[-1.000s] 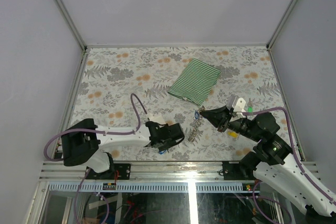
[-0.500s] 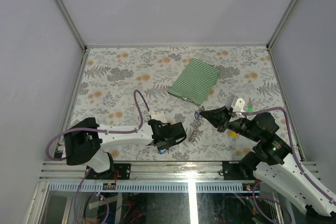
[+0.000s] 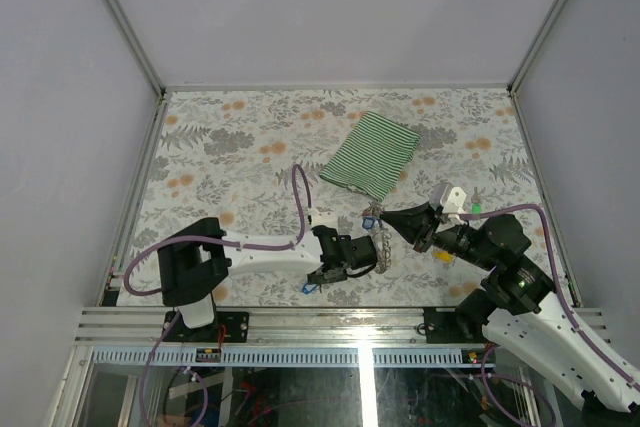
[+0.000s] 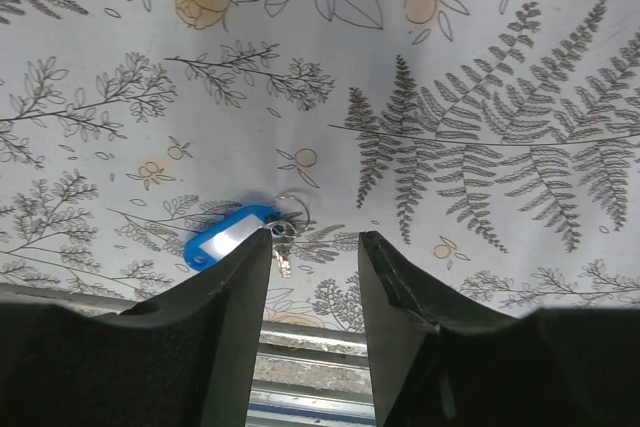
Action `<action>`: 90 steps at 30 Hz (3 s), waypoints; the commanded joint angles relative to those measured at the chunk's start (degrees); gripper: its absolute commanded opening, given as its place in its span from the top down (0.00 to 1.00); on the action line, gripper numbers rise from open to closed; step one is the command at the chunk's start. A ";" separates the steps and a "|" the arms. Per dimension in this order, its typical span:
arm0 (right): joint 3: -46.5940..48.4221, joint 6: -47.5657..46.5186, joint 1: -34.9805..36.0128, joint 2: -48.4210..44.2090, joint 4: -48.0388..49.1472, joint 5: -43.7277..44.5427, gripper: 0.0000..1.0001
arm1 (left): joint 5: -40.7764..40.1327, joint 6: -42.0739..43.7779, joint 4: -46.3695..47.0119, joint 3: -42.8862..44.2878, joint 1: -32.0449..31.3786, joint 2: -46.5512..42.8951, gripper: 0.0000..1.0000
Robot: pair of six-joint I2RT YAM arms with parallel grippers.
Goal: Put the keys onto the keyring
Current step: Pick up the key from the center of the board.
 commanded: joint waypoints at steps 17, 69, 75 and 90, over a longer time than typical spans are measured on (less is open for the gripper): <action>0.48 -0.03 0.07 -0.71 5.60 -0.36 0.99 | -0.53 0.60 1.15 -3.08 -0.35 0.33 0.58; 1.04 0.49 0.07 0.35 5.73 -1.69 0.99 | -0.34 1.66 7.26 -11.99 0.61 -3.71 1.00; 1.00 0.56 0.07 0.75 5.76 -1.96 0.99 | -1.06 2.77 8.91 -14.10 0.52 -6.42 1.00; 1.00 0.87 0.07 1.66 6.05 -2.30 0.99 | -5.24 7.94 9.08 -14.72 -1.10 -10.69 1.00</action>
